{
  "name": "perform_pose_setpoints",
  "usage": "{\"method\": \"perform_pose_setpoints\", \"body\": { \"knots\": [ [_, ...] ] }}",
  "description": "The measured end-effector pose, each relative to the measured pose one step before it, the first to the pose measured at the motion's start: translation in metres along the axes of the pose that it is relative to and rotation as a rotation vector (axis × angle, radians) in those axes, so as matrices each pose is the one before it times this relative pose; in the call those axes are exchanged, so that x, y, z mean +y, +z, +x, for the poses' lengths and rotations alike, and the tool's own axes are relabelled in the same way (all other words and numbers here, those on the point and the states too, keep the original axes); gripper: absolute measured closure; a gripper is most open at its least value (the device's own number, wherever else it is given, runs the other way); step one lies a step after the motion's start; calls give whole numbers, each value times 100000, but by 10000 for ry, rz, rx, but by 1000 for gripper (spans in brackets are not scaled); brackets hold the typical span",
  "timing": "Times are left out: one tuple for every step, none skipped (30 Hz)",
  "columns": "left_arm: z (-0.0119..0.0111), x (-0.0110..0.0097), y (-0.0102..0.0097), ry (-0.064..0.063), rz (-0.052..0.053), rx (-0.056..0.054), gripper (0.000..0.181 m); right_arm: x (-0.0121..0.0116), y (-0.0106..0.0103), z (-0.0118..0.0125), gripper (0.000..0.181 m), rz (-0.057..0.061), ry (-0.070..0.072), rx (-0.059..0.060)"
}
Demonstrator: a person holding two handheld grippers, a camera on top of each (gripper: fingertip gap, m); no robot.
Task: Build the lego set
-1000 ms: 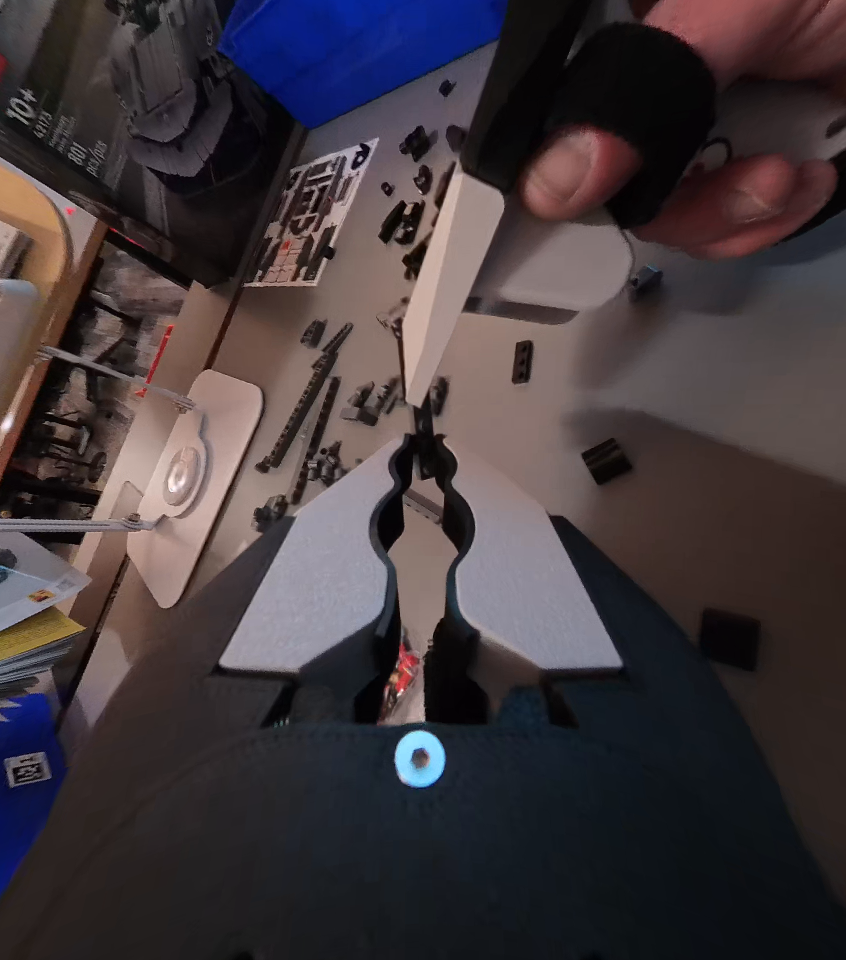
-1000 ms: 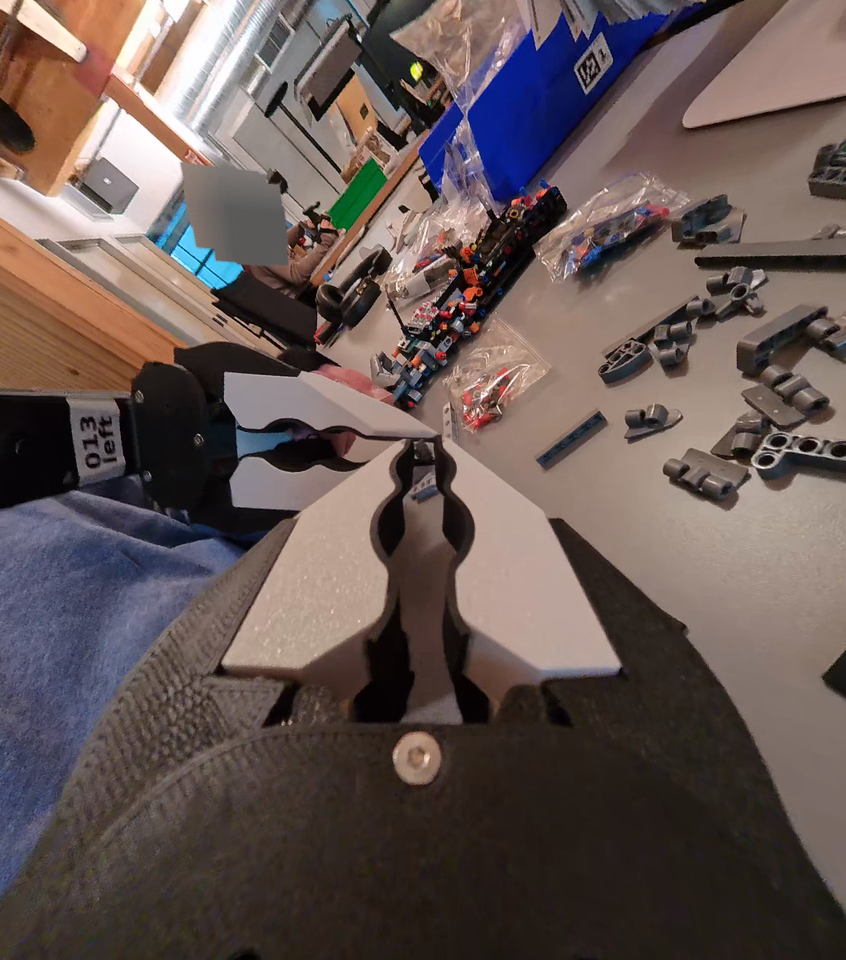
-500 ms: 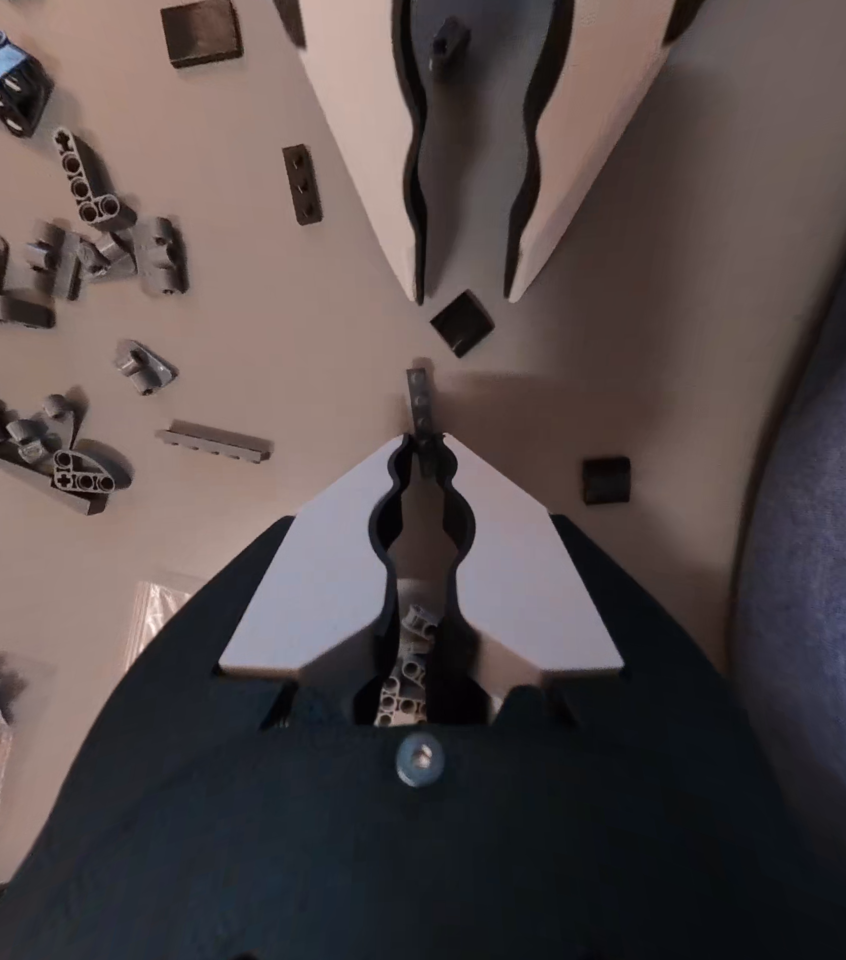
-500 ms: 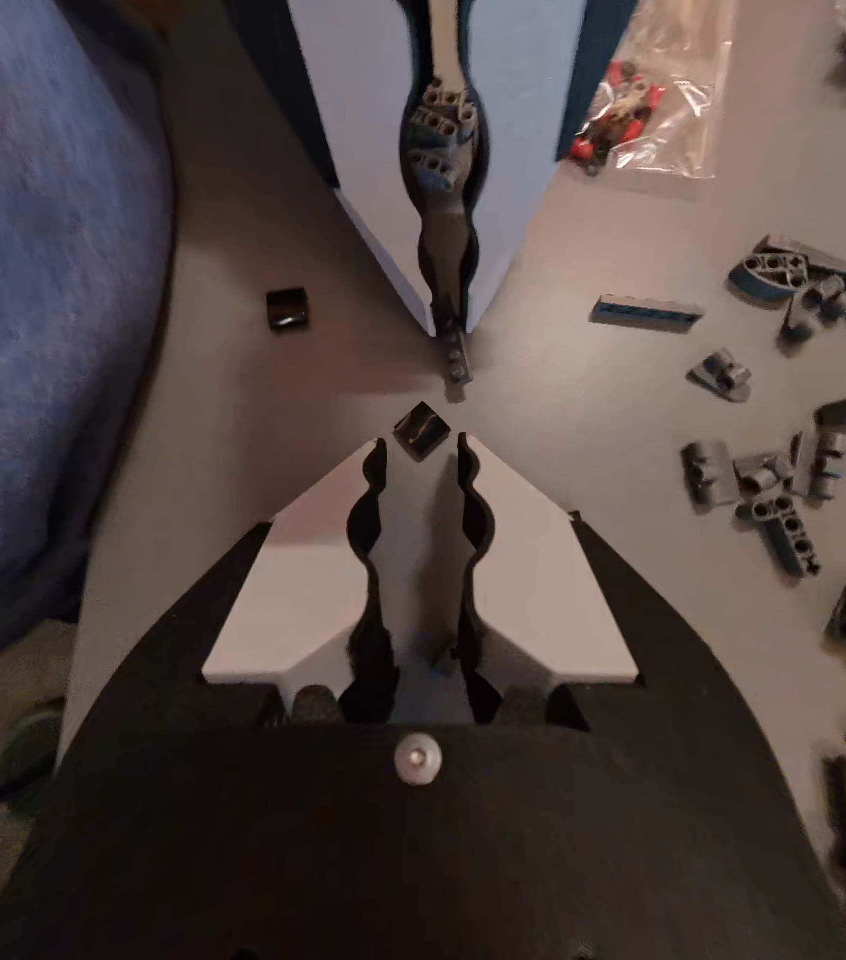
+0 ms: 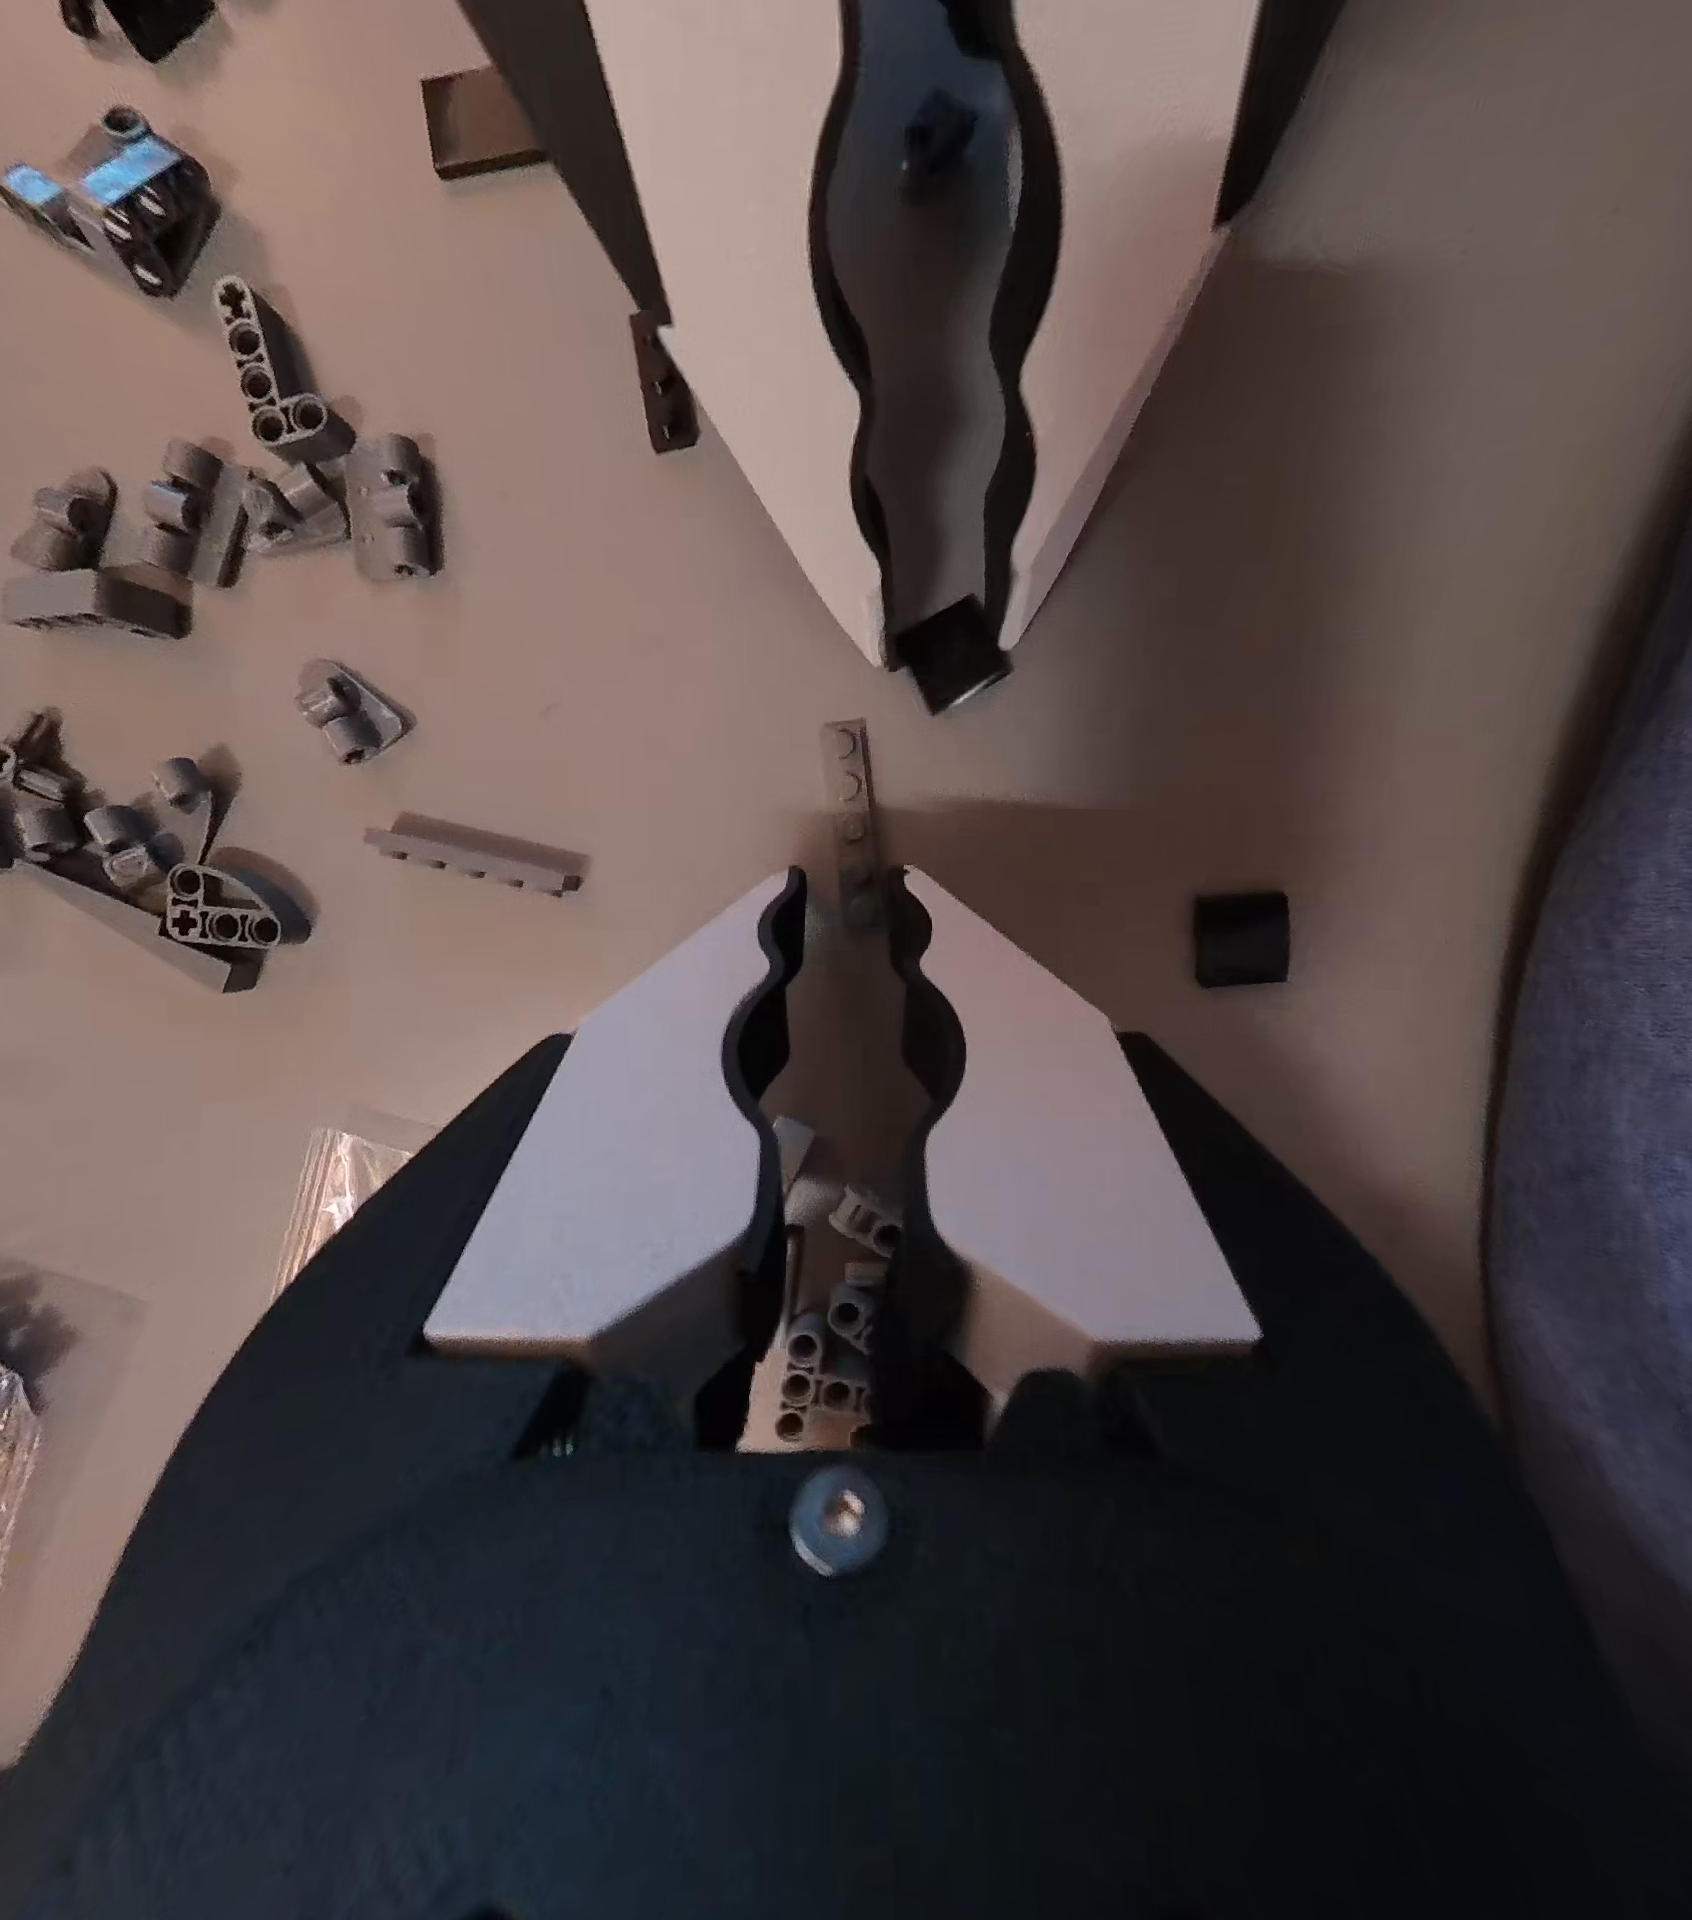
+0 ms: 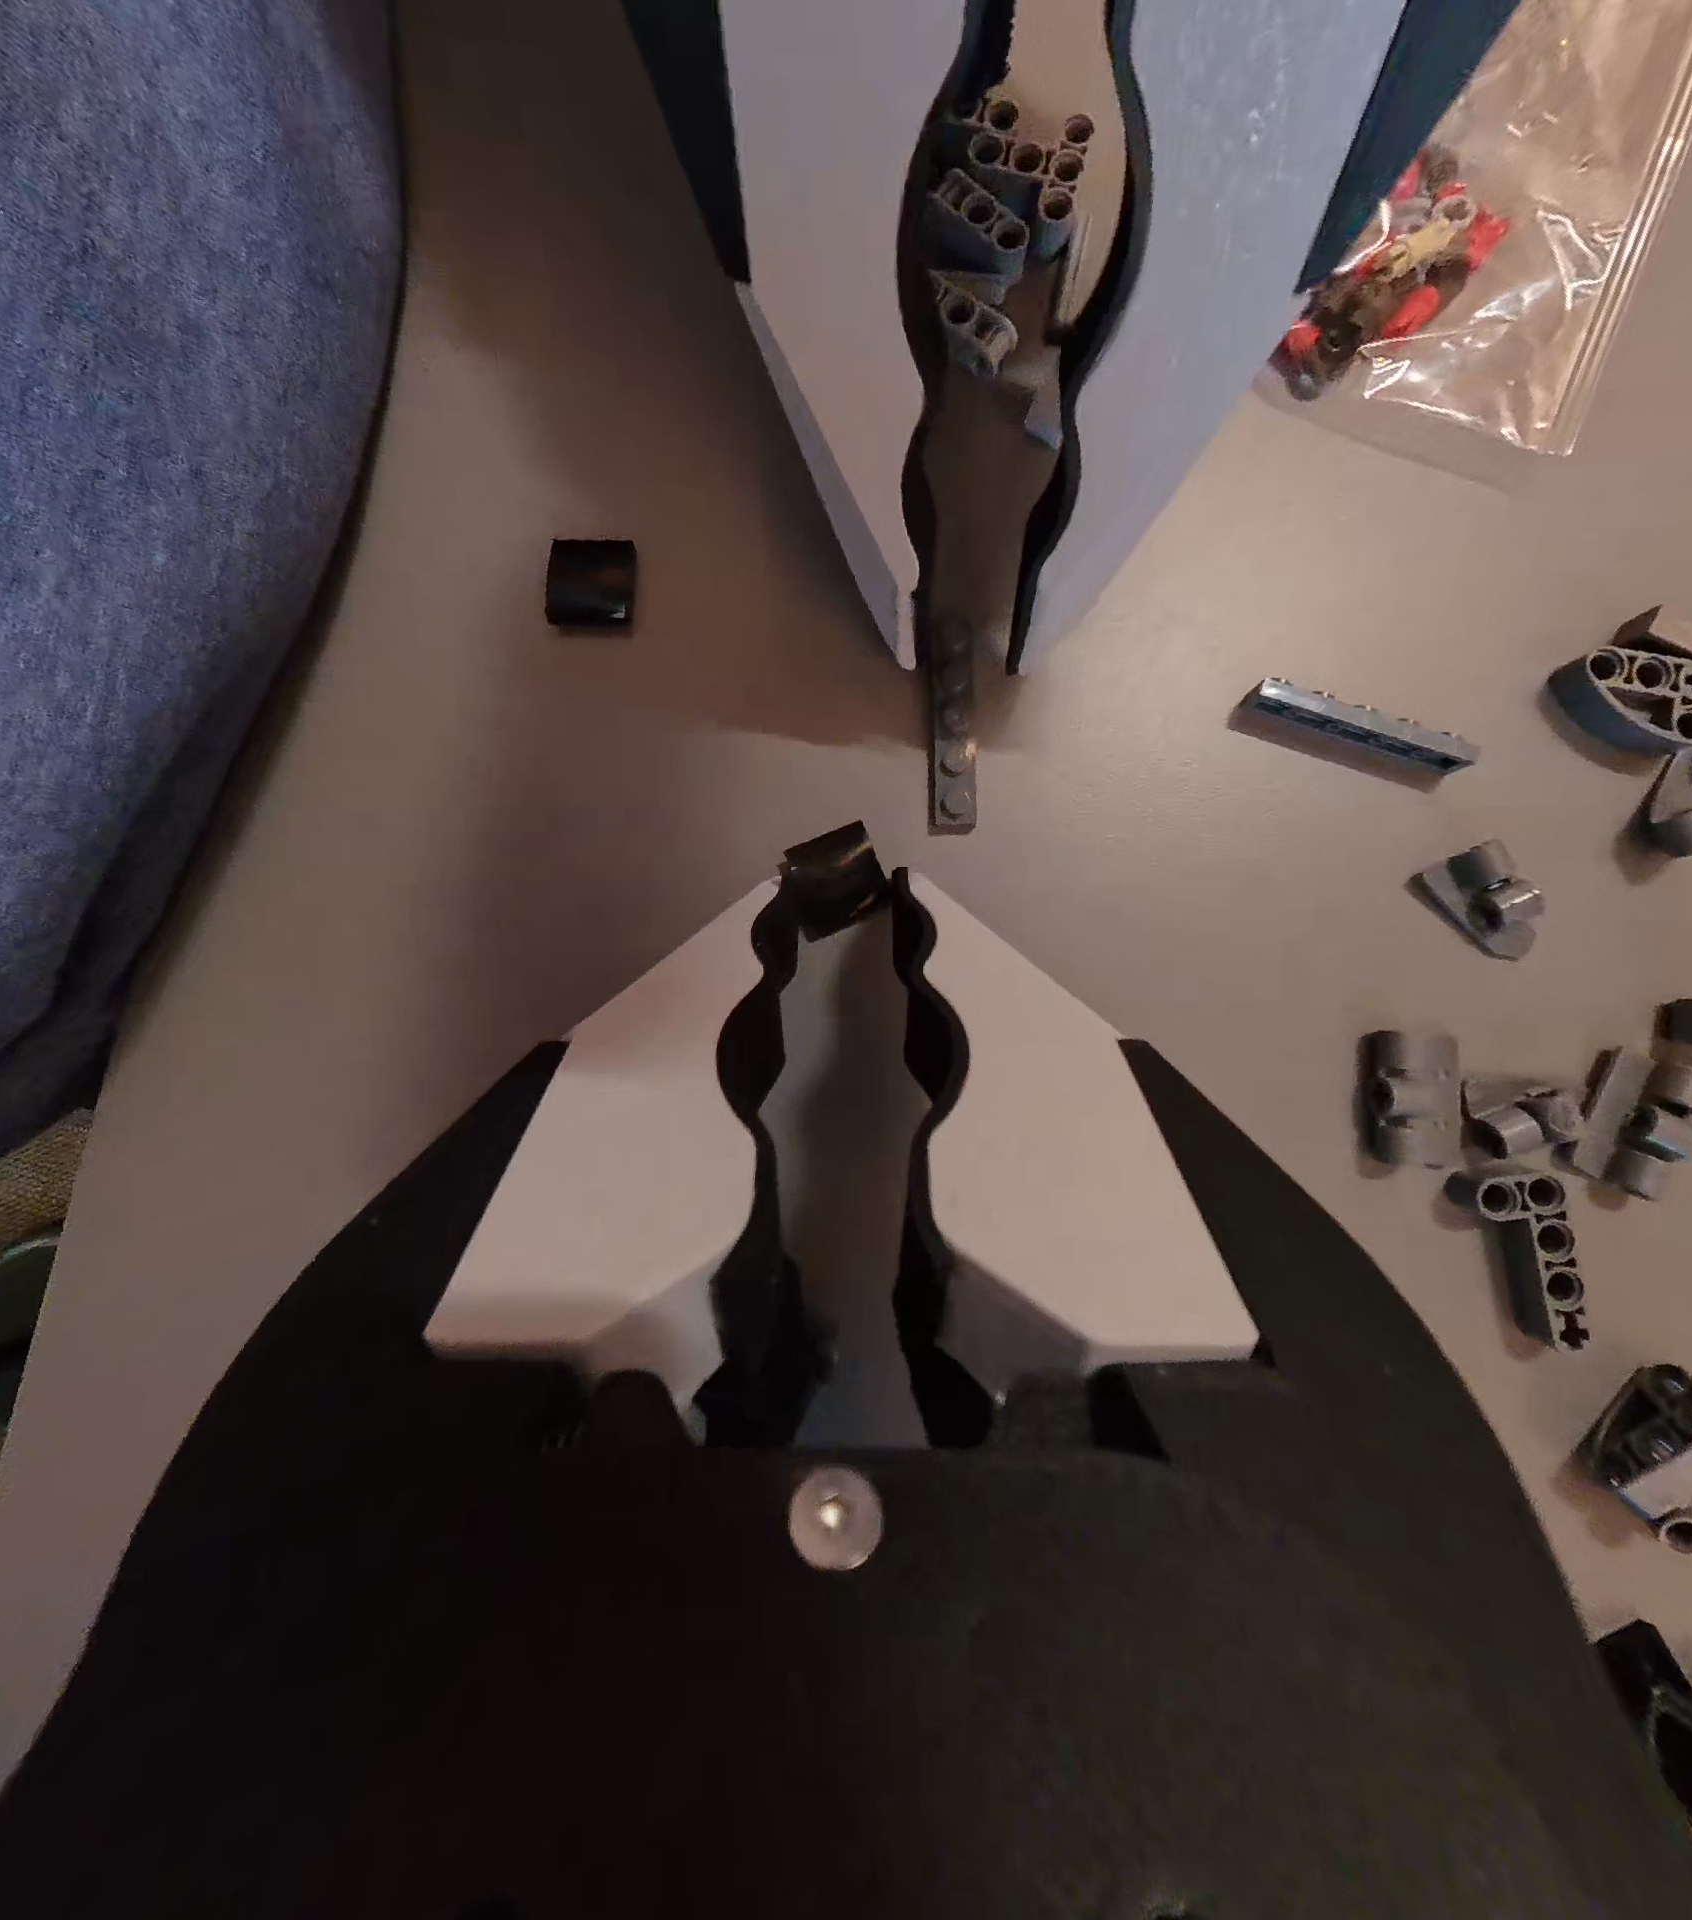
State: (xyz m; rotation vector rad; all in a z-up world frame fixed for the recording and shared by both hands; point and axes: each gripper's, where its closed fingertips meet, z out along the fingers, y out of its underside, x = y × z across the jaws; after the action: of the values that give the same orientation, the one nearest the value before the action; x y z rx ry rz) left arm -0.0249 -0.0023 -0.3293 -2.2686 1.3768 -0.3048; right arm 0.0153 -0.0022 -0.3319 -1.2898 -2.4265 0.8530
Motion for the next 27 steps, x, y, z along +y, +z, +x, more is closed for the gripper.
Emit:
{"method": "perform_pose_setpoints", "body": {
  "knots": [
    [106, -116, -95, 49, 110, -37, 168, -62, 7, 65, 166, 27, 77, 10],
    [134, -189, -124, 96, 147, -52, 168, -81, -28, 88, 166, 51, 121, 28],
    [-5, -255, -128, 77, 164, -143, 169, -71, -23, 75, 166, 43, 163, 20],
    [-45, -222, -131, 39, 136, -143, 170, -64, -29, 152, 166, 37, 180, 67],
    [42, -212, -103, 54, 131, -71, 171, -53, -27, 275, 166, 28, 210, 135],
    [5, -281, -103, 99, 170, -110, 172, -57, 11, 213, 166, 27, 240, 87],
    [-1, -274, -70, 135, 170, -117, 172, -137, 19, 136, 166, 80, 185, 53],
    [95, -81, 1, 123, 51, -41, 173, -196, 45, 59, 166, 117, 139, 40],
    [18, 48, 70, 116, -26, -83, 172, -190, 62, -41, 166, 105, 115, -12],
    [-102, 53, 89, 144, -16, -172, 173, -137, 78, -40, 166, 82, 64, 16],
    [-7, 124, 132, 102, -47, -84, 174, -45, 71, 128, 167, 29, 86, 103],
    [131, 166, 168, 22, -80, 36, 174, 12, 30, 194, 167, -3, 135, 127],
    [55, 228, 202, 29, -124, -3, 174, -46, -19, 88, 167, 46, 94, 56],
    [-52, 195, 177, 88, -99, -91, 175, -109, -65, 38, 167, 89, 70, 20],
    [-28, 23, 134, 89, -14, -79, 176, -74, -49, 92, 167, 62, 102, 41],
    [130, -37, 109, 30, 3, 41, 177, 37, -4, 93, 167, -13, 99, 25],
    [74, 59, 145, -15, -66, 41, 177, 125, 53, 27, 167, -70, 42, 4],
    [-82, -55, 68, 45, 16, -69, 177, 158, 77, 37, 167, -87, 19, 22],
    [-23, -15, 27, 44, -15, -22, 178, 97, 69, 68, 167, -50, 17, 36],
    [-15, -24, 4, 18, -6, -3, 178, 22, 49, 18, 167, -5, 2, 11],
    [-34, 2, 21, -10, -5, -6, 178, -8, 27, 25, 167, 2, 10, 0],
    [-31, -5, 13, 8, 13, -17, 178, -11, 5, 54, 167, -7, 20, 12],
    [23, -13, 4, 2, 17, 14, 178, -13, 14, 40, 167, -16, 10, 14],
    [41, -9, -17, -1, 5, 35, 179, -7, 19, -14, 166, -19, -25, 2],
    [-17, 6, -3, 10, -5, -7, 179, 9, 20, -11, 166, -24, -17, 1],
    [-7, 5, 8, 5, 6, -1, 179, 0, -4, 2, 166, -30, 28, -4],
    [14, -2, -13, 1, -1, 6, 179, 5, -16, -2, 166, -26, -3, 6]
  ]
}}
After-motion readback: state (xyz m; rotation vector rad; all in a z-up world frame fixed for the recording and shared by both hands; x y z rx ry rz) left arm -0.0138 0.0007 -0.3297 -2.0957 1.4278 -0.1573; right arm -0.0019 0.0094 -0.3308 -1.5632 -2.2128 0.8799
